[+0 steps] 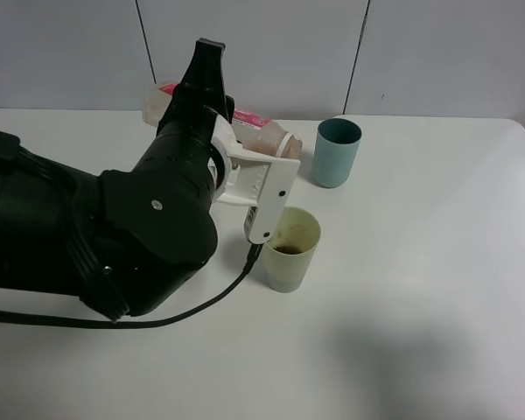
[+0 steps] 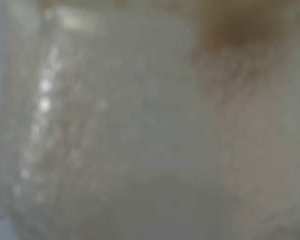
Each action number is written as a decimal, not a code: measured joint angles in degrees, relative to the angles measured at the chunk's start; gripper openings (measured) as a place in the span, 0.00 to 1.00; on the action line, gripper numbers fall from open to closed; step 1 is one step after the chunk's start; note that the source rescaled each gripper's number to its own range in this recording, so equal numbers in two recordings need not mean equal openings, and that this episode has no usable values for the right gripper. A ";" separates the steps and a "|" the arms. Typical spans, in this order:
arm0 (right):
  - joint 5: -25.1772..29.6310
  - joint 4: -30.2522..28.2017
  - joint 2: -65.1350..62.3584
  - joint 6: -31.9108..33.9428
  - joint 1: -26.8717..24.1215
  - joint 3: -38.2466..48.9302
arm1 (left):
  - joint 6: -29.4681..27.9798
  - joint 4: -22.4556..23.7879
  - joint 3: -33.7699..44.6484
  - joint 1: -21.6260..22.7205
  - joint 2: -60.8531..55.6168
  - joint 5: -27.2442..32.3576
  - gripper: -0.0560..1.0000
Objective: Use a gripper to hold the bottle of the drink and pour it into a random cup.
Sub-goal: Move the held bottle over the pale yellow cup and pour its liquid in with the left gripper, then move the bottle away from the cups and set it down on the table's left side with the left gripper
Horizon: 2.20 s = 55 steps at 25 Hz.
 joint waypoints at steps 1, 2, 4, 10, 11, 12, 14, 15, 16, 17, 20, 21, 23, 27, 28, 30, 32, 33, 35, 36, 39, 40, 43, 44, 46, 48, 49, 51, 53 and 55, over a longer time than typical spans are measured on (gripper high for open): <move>0.00 0.00 0.00 0.00 0.00 0.00 | -1.62 -0.57 0.00 0.00 0.00 -0.06 0.05; 0.00 0.00 0.00 0.00 0.00 0.00 | -3.22 -0.93 0.00 0.00 0.00 -0.10 0.05; 0.00 0.00 0.00 0.62 0.00 0.00 | -6.66 -1.18 0.00 0.00 0.00 -0.12 0.05; 0.00 -3.52 0.00 5.16 0.00 0.00 | -18.73 -2.23 0.00 0.00 -1.10 -0.57 0.05; 0.00 -3.71 0.00 5.42 0.00 0.00 | -20.21 -2.23 0.00 0.00 -1.45 -0.78 0.05; 0.00 -3.85 0.00 5.50 0.00 0.00 | -21.51 -2.23 0.00 0.00 -1.71 -0.75 0.05; 0.00 -4.04 0.00 5.55 0.00 0.00 | -23.32 -2.23 0.00 0.00 -2.14 -0.87 0.05; 0.00 -4.04 0.00 5.55 0.00 0.00 | -24.29 -2.23 0.00 0.00 -2.26 -0.91 0.05; 0.00 -4.04 0.00 5.55 0.00 0.00 | -25.22 -2.23 0.00 0.00 -2.31 -0.98 0.05; 0.00 -4.04 0.00 5.55 0.00 0.00 | -26.04 -2.23 0.00 0.00 -2.32 -1.05 0.05; 0.00 -4.10 0.00 5.55 0.00 0.00 | -29.73 -2.12 0.00 0.84 -2.58 -1.86 0.05; 0.00 -4.09 0.00 5.55 0.00 0.00 | -30.86 -1.97 0.00 1.64 -2.72 -2.70 0.05; 0.00 -4.09 0.00 5.55 0.00 0.00 | -33.63 -1.18 0.00 3.91 -3.39 -4.82 0.05; 0.00 -4.09 0.00 5.55 0.00 0.00 | -39.44 1.05 0.00 9.19 -5.60 -10.26 0.05; 0.00 -4.09 0.00 5.55 0.00 0.00 | -40.81 1.52 0.00 10.47 -6.21 -12.05 0.05; 0.00 -4.09 0.00 5.55 0.00 0.00 | -44.03 1.93 0.00 13.76 -7.61 -15.59 0.05; 0.00 -4.09 0.00 5.55 0.00 0.00 | -46.40 2.04 0.00 16.59 -8.55 -18.55 0.05; 0.00 -4.09 0.00 5.55 0.00 0.00 | -47.49 2.08 0.00 17.98 -8.90 -20.21 0.05; 0.00 -4.09 0.00 5.55 0.00 0.00 | -48.99 2.16 0.00 20.23 -9.33 -23.42 0.05; 0.00 -4.09 0.00 5.55 0.00 0.00 | -49.55 2.16 0.00 21.36 -9.50 -25.18 0.05; 0.00 -4.09 0.00 5.55 0.00 0.00 | -50.11 1.18 0.00 24.66 -9.56 -30.25 0.05; 0.00 -4.09 0.00 5.55 0.00 0.00 | -49.81 -0.02 0.00 25.84 -9.56 -31.92 0.05; 0.00 -4.09 0.00 5.55 0.00 0.00 | -44.71 -5.39 0.00 28.97 -9.68 -36.14 0.05; 0.00 -4.09 0.00 5.55 0.00 0.00 | -41.86 -7.64 0.00 29.95 -9.83 -37.78 0.05; 0.00 -4.09 0.00 5.55 0.00 0.00 | -36.19 -12.33 0.00 31.64 -10.57 -40.92 0.05; 0.00 -4.09 0.00 5.55 0.00 0.00 | -29.96 -16.82 0.00 33.58 -11.62 -45.10 0.05; 0.00 -4.09 0.00 5.55 0.00 0.00 | -27.47 -19.31 0.00 34.42 -11.93 -46.96 0.05; 0.00 -4.09 0.00 5.55 0.00 0.00 | -21.52 -24.29 0.00 36.27 -12.27 -52.07 0.05; 0.00 -4.09 0.00 5.55 0.00 0.00 | -16.10 -29.97 0.00 37.67 -12.29 -57.01 0.05; 0.00 -4.09 0.00 5.55 0.00 0.00 | -9.58 -35.41 0.00 38.80 -12.29 -61.70 0.05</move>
